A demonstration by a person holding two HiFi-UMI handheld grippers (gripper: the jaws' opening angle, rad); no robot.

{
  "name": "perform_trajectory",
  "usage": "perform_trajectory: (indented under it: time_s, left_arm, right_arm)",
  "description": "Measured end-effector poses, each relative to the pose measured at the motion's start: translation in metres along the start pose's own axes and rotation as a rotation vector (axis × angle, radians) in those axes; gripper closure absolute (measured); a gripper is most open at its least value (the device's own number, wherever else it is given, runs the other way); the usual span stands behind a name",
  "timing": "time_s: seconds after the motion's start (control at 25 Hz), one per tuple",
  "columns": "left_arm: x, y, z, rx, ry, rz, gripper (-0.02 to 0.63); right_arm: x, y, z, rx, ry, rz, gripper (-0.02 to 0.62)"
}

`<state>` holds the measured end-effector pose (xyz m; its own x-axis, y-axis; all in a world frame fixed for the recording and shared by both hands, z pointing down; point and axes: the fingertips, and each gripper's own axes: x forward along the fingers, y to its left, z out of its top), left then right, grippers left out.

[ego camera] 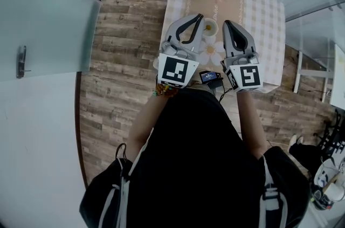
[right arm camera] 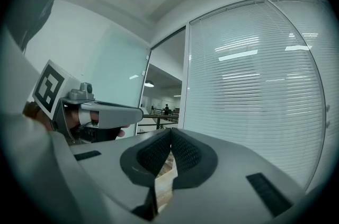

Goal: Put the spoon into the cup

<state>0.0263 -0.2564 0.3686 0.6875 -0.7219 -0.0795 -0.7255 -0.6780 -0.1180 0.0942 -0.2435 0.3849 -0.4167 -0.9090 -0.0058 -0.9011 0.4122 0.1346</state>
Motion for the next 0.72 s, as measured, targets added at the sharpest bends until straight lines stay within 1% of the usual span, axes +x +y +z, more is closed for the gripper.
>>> perform_trajectory:
  time_s: [0.28,0.44,0.6,0.72]
  left_arm:
    - [0.0019,0.0047,-0.0028,-0.007,0.008,0.017,0.587]
    - [0.0038,0.0053,-0.004,-0.01,0.01,0.018,0.587]
    - [0.0062,0.0065,-0.005,-0.009,0.013,0.019,0.587]
    - [0.0064,0.0081,-0.0057,-0.012,0.015,0.022,0.586]
  right_arm:
    - [0.001,-0.0014,-0.0031,0.005,0.011,0.006,0.588]
    - [0.0018,-0.0046,-0.0037,0.01,0.012,-0.004,0.588]
    - [0.0046,-0.0049,-0.0033,0.001,0.016,0.012,0.588]
    - [0.0053,-0.0058,-0.0042,0.009,0.017,0.005,0.588]
